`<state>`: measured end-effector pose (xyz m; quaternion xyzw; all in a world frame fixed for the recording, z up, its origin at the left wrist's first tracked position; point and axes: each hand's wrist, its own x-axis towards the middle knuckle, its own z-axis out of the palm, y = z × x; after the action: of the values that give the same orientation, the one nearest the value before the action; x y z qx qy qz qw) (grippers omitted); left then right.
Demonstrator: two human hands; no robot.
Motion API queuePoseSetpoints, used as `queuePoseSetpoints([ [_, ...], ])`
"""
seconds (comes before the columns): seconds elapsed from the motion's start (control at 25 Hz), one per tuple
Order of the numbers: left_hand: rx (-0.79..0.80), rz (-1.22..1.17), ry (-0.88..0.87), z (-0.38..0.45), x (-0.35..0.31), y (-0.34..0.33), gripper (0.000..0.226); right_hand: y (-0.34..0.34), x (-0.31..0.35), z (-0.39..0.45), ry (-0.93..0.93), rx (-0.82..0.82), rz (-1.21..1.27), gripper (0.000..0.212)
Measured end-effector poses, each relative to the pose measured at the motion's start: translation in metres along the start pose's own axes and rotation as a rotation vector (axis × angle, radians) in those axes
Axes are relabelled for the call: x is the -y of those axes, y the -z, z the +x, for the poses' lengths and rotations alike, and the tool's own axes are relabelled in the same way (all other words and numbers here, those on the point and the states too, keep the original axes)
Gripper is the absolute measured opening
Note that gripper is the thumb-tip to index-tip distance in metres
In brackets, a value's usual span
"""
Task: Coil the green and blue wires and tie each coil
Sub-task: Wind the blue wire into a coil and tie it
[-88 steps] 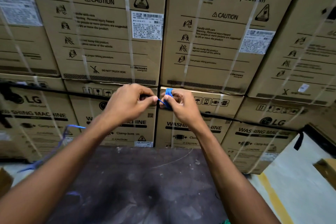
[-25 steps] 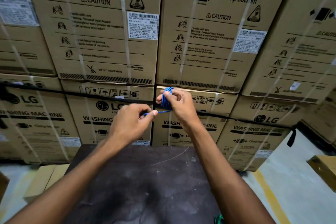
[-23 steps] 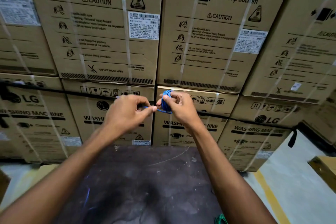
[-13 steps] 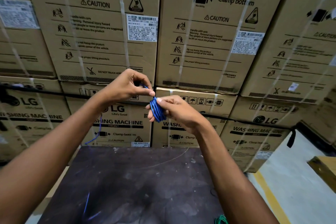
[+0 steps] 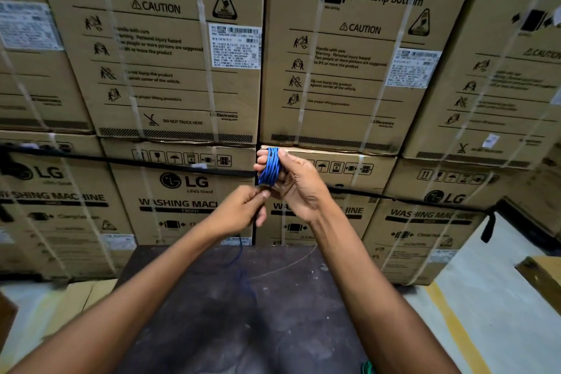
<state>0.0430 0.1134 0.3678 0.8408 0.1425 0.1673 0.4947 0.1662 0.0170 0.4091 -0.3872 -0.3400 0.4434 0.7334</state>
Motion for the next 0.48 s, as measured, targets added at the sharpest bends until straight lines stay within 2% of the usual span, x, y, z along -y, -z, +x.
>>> queuePoseSetpoints([
  [0.12, 0.020, 0.032, 0.003, -0.004, 0.002, -0.004, 0.042, 0.001, -0.011, 0.006, 0.050, -0.056, 0.183, 0.032],
  [0.2, 0.032, 0.055, -0.009, -0.006, 0.005, -0.004, 0.040, 0.002, -0.017, 0.012, 0.094, -0.091, 0.152, 0.031],
  [0.28, 0.045, 0.193, -0.004, -0.009, 0.006, 0.001, 0.040, 0.007, -0.022, 0.019, 0.151, -0.143, -0.032, 0.031],
  [0.4, -0.029, 0.565, -0.003, -0.014, -0.003, 0.024, 0.033, 0.022, -0.031, 0.024, 0.194, -0.265, -0.409, 0.031],
  [0.48, -0.123, 0.798, -0.018, -0.018, -0.018, 0.042, 0.026, 0.033, -0.033, 0.024, 0.144, -0.304, -0.428, 0.032],
])
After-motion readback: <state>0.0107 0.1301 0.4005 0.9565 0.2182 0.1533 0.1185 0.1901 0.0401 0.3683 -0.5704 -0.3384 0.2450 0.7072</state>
